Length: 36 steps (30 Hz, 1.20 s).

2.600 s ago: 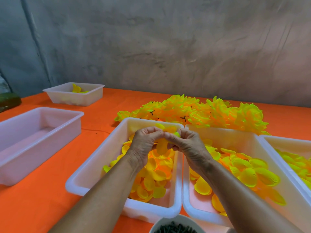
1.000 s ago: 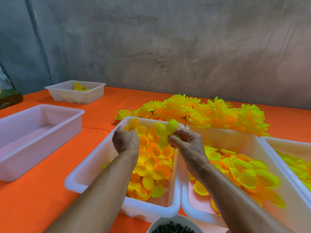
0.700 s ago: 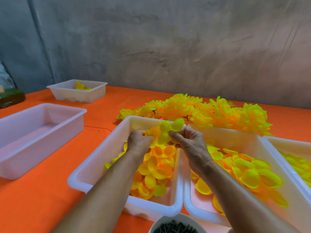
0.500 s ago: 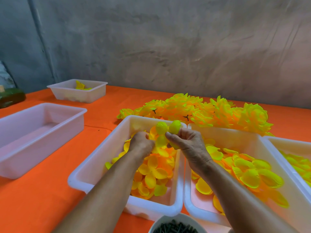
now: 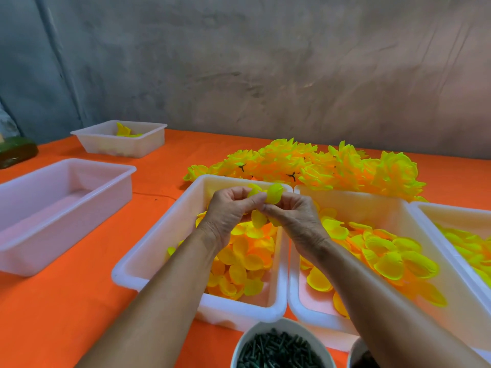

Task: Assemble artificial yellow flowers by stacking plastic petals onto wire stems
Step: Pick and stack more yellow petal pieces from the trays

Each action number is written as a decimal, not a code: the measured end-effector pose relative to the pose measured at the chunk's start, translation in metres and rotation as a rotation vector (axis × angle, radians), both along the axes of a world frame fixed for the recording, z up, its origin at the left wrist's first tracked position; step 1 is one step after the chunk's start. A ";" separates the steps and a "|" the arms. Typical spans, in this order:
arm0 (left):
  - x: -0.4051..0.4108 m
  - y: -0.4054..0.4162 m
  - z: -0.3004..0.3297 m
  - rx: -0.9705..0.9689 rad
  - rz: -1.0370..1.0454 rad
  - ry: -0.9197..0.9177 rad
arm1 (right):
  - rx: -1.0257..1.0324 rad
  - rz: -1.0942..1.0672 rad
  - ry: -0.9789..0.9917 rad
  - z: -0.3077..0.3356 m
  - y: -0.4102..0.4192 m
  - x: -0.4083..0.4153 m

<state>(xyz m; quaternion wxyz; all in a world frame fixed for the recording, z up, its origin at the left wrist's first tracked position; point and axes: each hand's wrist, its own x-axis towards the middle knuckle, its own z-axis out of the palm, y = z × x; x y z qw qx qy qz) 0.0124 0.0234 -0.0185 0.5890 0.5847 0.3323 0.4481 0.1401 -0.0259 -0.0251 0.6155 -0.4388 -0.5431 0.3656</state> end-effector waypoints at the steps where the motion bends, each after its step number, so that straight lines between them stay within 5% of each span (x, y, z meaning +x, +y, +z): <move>1: -0.001 0.000 0.001 -0.019 0.014 -0.026 | -0.023 -0.008 -0.020 0.002 -0.001 0.000; 7: -0.004 0.004 0.003 -0.054 0.186 -0.094 | -0.217 -0.060 0.018 0.018 -0.001 0.006; 14: -0.014 0.005 0.010 -0.099 0.071 -0.070 | -0.182 -0.106 -0.006 0.036 -0.004 0.006; 19: -0.023 -0.001 0.024 0.148 0.020 0.176 | -0.224 -0.168 -0.078 0.039 -0.014 0.012; 27: -0.029 -0.024 0.011 0.572 0.230 0.635 | -0.299 -0.324 -0.122 0.054 -0.067 0.059; 36: -0.047 -0.040 0.001 0.536 0.101 0.869 | -0.398 -0.354 -0.190 0.035 -0.124 0.120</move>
